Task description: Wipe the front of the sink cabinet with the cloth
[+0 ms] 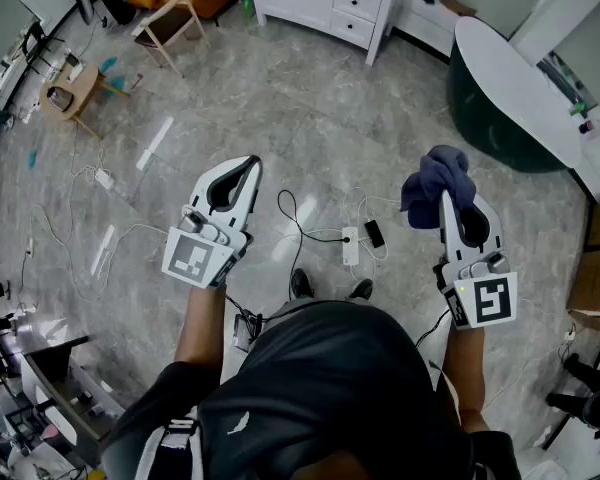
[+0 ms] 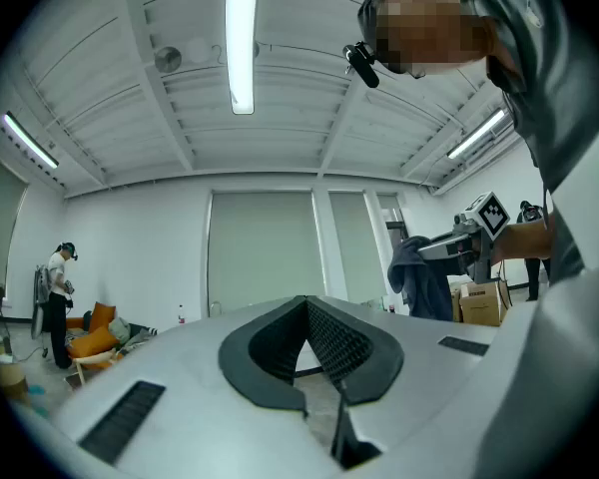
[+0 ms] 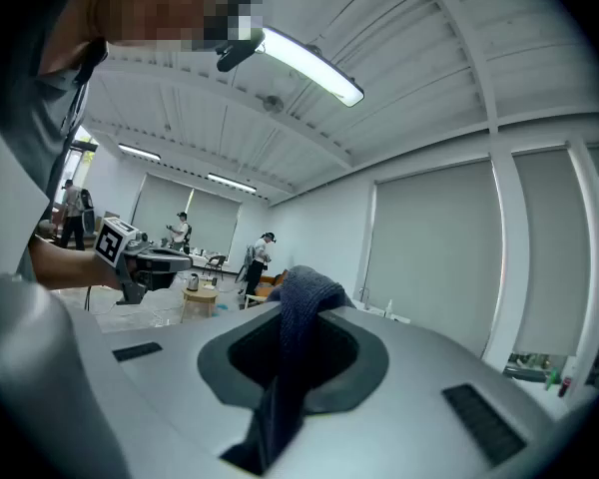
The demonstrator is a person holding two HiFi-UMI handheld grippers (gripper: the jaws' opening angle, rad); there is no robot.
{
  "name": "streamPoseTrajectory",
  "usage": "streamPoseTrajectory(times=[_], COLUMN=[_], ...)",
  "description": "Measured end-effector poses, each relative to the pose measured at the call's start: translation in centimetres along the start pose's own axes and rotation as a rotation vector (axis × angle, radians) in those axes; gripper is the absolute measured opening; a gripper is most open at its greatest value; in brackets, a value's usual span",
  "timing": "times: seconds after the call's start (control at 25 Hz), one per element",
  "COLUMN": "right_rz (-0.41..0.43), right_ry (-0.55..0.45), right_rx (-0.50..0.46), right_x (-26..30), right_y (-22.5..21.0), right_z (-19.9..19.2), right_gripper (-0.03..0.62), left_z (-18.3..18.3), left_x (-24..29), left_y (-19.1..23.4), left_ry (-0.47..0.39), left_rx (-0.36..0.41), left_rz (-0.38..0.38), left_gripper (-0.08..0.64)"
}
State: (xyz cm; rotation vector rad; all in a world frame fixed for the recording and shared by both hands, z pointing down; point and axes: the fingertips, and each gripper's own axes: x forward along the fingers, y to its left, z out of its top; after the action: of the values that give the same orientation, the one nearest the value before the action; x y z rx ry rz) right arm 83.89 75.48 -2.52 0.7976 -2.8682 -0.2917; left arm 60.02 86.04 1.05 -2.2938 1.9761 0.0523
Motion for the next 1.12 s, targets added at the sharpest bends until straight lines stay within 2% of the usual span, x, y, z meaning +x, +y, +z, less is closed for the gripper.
streamPoseTrajectory(times=[0.32, 0.48, 0.76, 0.92, 1.12], right_rz=[-0.003, 0.011, 0.031, 0.032, 0.055], right_ry=[0.031, 0.005, -0.021, -0.027, -0.046], right_rx=[0.016, 0.044, 0.101, 0.13, 0.136], right_x=[0.6, 0.9, 0.3, 0.0, 0.6], right_y=[1.4, 2.6, 0.0, -1.9, -4.7], right_z=[-0.7, -0.7, -1.4, -2.7, -4.1], right_gripper=[0.028, 0.028, 0.028, 0.028, 0.028], left_z=[-0.6, -1.1, -1.4, -0.9, 0.5], left_x=[-0.8, -1.5, 0.5, 2.1, 4.9], left_y=[1.3, 1.9, 0.3, -1.3, -3.2], left_ry=[0.004, 0.002, 0.036, 0.028, 0.038], left_rx=[-0.017, -0.02, 0.003, -0.028, 0.05], left_rz=[-0.006, -0.003, 0.002, -0.023, -0.008], left_gripper=[0.003, 0.003, 0.003, 0.003, 0.003])
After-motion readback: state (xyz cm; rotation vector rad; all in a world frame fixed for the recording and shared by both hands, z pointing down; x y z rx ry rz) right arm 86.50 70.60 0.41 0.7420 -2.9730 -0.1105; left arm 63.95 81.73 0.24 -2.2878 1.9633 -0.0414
